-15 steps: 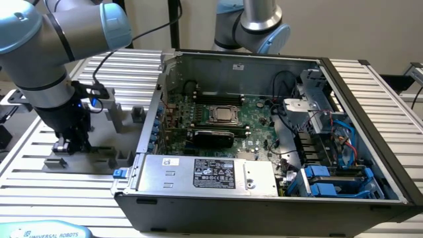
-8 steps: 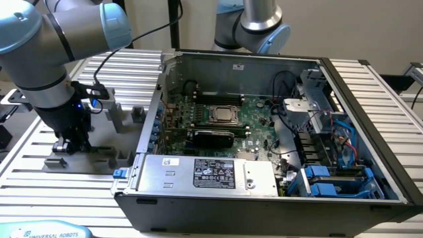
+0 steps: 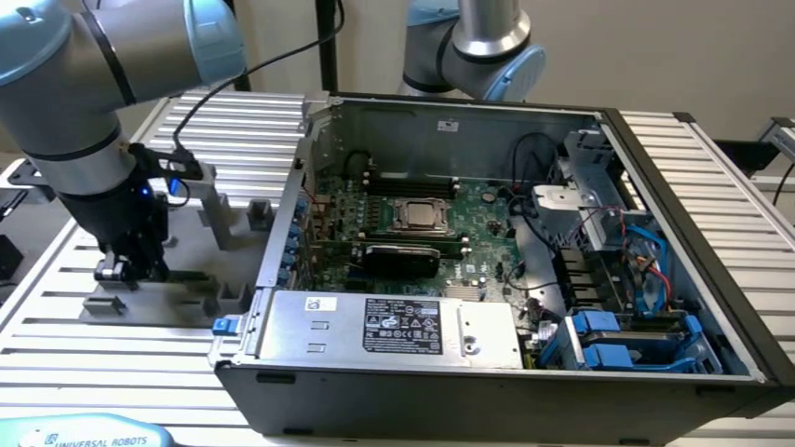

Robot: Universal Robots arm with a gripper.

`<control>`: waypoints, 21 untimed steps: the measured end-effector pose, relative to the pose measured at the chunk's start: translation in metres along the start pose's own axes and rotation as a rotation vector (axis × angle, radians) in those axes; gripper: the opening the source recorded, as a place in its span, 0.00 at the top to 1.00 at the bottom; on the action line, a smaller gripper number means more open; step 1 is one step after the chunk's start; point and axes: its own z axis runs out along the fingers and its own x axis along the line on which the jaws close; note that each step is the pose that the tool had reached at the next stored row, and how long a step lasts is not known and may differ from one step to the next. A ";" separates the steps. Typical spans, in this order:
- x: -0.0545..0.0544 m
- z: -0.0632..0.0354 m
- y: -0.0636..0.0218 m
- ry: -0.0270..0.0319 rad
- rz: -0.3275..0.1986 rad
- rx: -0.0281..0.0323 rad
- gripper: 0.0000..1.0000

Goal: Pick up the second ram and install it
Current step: 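Pick up the second ram and move it above second insertion slot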

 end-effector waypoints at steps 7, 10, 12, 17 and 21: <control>-0.001 -0.0315 0.0012 0.0000 0.000 -0.0001 0.86; -0.001 -0.0453 0.0015 0.0000 0.000 -0.0002 0.86; -0.002 -0.0542 0.0015 -0.0001 0.000 0.0000 0.86; -0.002 -0.0768 0.0004 -0.0001 0.000 0.0000 0.86; -0.003 -0.0955 -0.0044 0.0000 0.000 -0.0001 0.86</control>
